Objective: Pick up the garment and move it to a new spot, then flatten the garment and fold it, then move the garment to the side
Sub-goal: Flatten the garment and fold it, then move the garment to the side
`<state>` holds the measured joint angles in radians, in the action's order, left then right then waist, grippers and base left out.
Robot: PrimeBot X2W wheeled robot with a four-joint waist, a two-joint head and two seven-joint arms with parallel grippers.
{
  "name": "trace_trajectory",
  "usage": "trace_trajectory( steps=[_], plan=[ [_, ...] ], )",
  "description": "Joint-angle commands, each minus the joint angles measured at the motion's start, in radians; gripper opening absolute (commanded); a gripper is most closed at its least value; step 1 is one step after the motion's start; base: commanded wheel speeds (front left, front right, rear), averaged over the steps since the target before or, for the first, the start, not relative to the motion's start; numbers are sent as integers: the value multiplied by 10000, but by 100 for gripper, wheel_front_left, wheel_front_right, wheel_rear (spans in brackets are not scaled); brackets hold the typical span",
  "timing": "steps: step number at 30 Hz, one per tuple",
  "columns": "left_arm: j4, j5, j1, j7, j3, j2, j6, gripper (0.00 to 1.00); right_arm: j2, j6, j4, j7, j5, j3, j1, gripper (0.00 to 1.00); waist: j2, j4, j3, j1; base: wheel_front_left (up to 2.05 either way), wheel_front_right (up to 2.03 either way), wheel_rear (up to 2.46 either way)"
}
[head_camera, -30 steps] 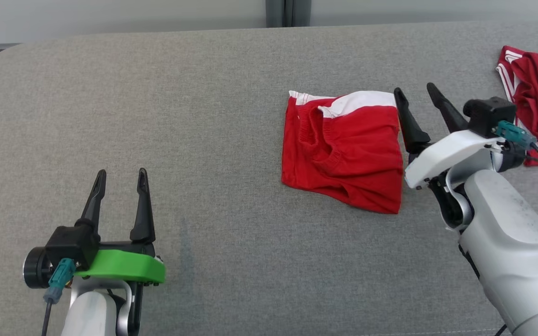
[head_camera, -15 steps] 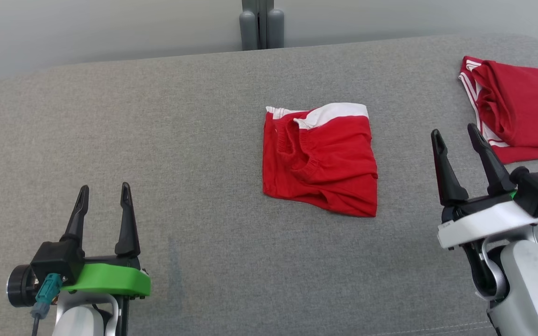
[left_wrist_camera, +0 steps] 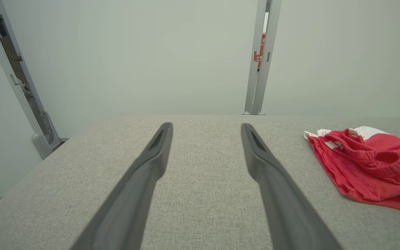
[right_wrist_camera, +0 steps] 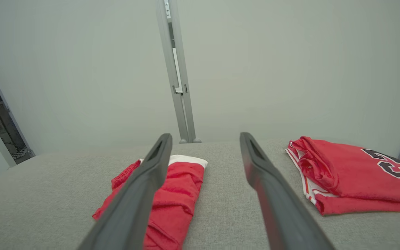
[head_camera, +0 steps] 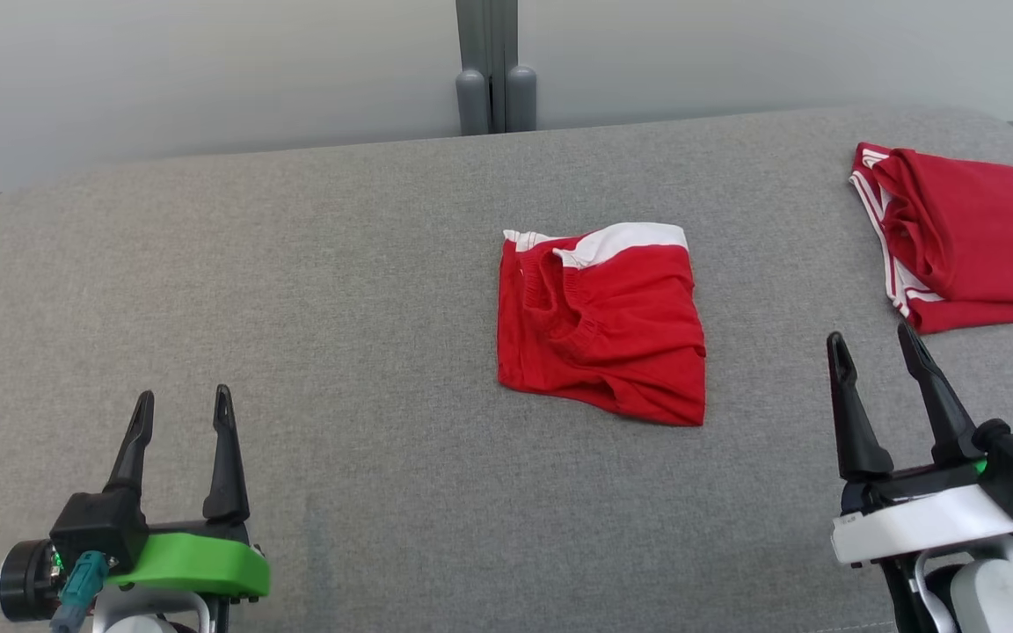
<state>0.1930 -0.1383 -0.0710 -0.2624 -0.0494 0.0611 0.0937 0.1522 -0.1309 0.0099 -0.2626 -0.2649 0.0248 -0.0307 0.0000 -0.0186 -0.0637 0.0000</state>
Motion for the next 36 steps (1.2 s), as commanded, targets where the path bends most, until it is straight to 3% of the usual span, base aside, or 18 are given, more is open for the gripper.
trace_trajectory(
  steps=[1, 36],
  plan=[
    [-19, 38, 186, -26, -25, 88, 13, 100, -54, 8, -113, -23, 172, -30, 213, 100, 0, -64, 141, 0, 0, 0, 0],
    [-427, -69, 888, 340, 234, 308, -201, 100, -665, 8, 336, 768, 810, -248, 1074, 100, 0, -415, 733, 0, 0, 0, 0]
  ],
)
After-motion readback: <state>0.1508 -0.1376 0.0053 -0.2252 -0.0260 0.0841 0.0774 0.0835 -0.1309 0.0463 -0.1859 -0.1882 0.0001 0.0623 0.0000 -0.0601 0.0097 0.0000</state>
